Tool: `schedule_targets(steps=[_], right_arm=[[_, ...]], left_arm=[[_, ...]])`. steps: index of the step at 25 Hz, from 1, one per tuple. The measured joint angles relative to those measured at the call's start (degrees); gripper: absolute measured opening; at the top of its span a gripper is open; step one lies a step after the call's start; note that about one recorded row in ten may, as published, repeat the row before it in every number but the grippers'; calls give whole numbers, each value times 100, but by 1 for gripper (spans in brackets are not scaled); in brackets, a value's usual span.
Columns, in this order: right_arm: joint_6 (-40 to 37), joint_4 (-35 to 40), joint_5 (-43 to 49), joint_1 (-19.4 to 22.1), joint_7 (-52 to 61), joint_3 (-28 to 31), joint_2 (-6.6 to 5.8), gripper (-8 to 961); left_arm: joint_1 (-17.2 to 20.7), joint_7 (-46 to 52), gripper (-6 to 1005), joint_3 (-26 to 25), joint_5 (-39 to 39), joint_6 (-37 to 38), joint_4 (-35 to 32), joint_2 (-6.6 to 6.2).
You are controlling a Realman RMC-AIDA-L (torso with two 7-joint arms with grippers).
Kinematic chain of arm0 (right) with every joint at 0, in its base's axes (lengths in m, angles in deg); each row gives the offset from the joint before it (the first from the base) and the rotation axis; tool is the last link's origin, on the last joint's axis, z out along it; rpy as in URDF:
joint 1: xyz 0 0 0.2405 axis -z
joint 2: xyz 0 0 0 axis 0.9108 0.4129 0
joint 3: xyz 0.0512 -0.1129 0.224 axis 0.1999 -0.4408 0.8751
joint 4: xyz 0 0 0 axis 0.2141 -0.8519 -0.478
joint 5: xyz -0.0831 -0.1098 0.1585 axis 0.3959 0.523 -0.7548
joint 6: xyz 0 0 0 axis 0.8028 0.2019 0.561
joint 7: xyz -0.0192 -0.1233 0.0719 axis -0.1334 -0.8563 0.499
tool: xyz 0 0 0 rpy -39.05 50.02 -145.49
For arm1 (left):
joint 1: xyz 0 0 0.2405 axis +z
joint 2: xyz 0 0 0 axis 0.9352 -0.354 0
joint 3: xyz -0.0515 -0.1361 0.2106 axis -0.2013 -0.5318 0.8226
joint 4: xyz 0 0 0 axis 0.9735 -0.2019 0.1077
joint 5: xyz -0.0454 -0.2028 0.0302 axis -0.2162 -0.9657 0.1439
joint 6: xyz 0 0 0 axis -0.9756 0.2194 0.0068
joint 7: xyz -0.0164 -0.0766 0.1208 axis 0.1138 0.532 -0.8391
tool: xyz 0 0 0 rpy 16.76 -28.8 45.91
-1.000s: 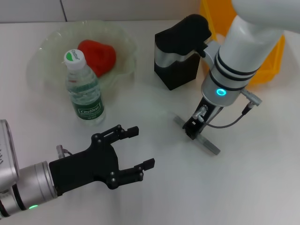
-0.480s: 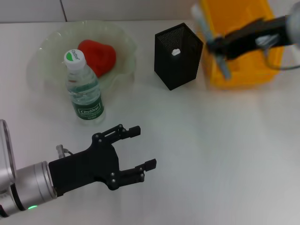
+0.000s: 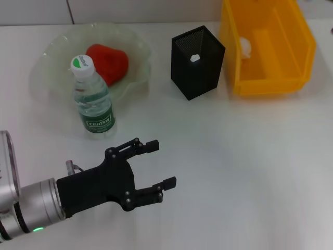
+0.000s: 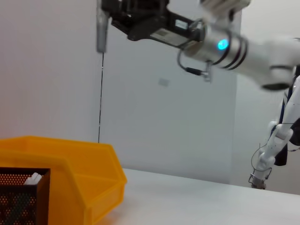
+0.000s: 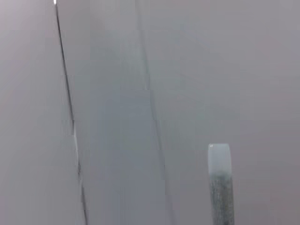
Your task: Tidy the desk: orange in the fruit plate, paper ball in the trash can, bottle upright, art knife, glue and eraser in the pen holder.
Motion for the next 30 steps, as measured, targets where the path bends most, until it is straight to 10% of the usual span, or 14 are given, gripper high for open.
schedule_targets(steps=[7, 18, 30], right_arm=[[-758, -3514, 230, -1606, -793, 1189, -523, 130], [-50, -3564, 2357, -2208, -542, 1140, -277, 128], [263, -3081, 2705, -2167, -828, 1159, -78, 128]], left_arm=[[-21, 4, 812, 12, -1, 0, -2, 0], [-22, -6, 813, 9, 0, -24, 7, 0], [-15, -25, 812, 21, 0, 3, 20, 1]])
